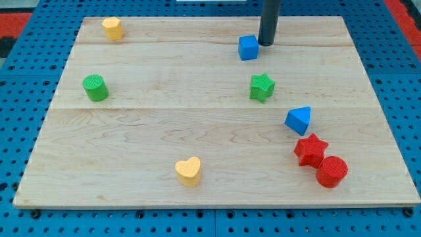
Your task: Push the blue cube closer to the blue triangle
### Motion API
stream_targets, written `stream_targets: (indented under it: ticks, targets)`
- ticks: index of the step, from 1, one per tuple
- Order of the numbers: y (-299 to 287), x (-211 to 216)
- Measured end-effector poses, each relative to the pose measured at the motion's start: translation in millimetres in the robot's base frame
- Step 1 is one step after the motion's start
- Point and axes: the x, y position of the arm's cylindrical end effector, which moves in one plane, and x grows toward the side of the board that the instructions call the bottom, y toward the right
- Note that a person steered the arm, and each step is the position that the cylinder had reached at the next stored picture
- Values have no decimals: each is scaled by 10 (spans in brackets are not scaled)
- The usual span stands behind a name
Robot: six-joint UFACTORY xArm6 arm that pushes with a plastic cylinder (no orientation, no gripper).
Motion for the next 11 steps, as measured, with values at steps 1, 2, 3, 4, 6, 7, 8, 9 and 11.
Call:
stream_targets:
  ticks: [1, 2, 3, 4, 6, 7, 8, 9, 11]
  targets:
    - [-1, -76]
    - [-47, -254]
    - [-47, -295]
    - [-47, -321]
    - [-128, -2]
    - [-269, 224]
    - [-207, 179]
    - [-207, 179]
    - [-218, 4]
